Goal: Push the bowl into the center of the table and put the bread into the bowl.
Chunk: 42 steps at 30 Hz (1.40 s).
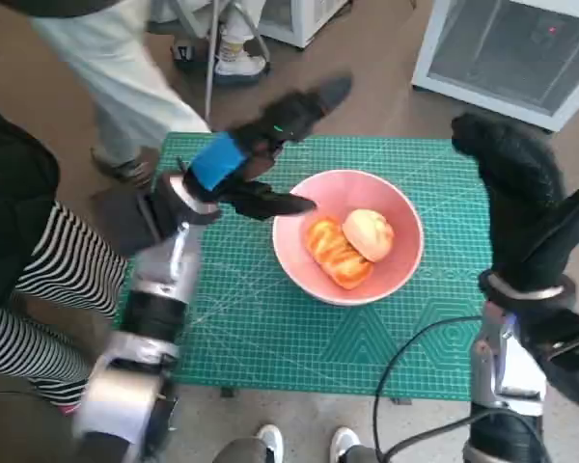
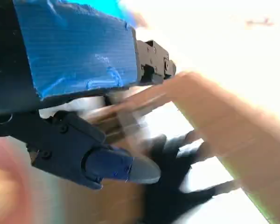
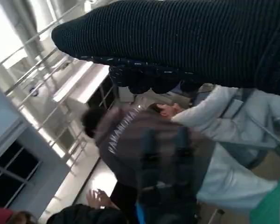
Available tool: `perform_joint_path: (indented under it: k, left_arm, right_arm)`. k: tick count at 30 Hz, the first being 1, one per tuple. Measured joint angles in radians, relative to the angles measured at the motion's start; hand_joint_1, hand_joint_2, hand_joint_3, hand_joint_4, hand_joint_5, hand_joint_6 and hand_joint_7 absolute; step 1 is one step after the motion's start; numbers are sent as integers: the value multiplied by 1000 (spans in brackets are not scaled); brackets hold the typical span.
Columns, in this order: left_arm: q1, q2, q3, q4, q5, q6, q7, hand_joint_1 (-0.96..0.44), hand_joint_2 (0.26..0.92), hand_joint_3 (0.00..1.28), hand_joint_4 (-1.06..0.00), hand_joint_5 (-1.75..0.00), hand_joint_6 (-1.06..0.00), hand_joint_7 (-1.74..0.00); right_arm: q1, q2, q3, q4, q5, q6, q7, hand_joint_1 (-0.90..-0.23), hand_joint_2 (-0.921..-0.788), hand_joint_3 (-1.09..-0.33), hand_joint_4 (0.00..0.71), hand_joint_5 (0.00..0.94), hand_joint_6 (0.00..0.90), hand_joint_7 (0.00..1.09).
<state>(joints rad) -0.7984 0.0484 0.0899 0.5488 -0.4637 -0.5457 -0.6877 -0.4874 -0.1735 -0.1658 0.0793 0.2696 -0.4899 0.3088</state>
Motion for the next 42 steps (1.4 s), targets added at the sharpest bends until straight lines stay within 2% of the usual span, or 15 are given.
perform_joint_path:
  k: [3, 8, 20, 29, 42]
  left_arm:
    - [21, -34, 16, -36, -11, -10, 32, -717, 921, 526, -72, -5, -181, -64]
    - [47, -41, 39, -52, 13, -32, 71, -718, 921, 509, -75, -6, -157, -68]
    - [73, -40, 62, -24, 57, -76, 108, -716, 921, 536, -86, -9, -110, -59]
    - [74, -33, 69, -9, 77, -94, 122, -712, 921, 577, -88, -7, -103, -61]
    - [79, -25, 75, 1, 77, -108, 123, -715, 921, 573, -95, -8, -116, -71]
  right_arm:
    - [-23, -3, 0, 8, -1, 2, -3, -675, -921, -803, 194, 3, 67, 454]
    - [-47, -4, -1, 28, -1, 11, -13, -669, -921, -808, 193, 2, 69, 450]
    - [-79, -3, 10, 42, -2, 58, -36, -672, -921, -775, 201, 5, 104, 455]
    - [-81, -2, 26, 13, -9, 88, -46, -686, -921, -764, 194, 1, 90, 443]
    - [-81, -2, 27, 12, -11, 98, -47, -678, -921, -761, 183, 0, 87, 438]
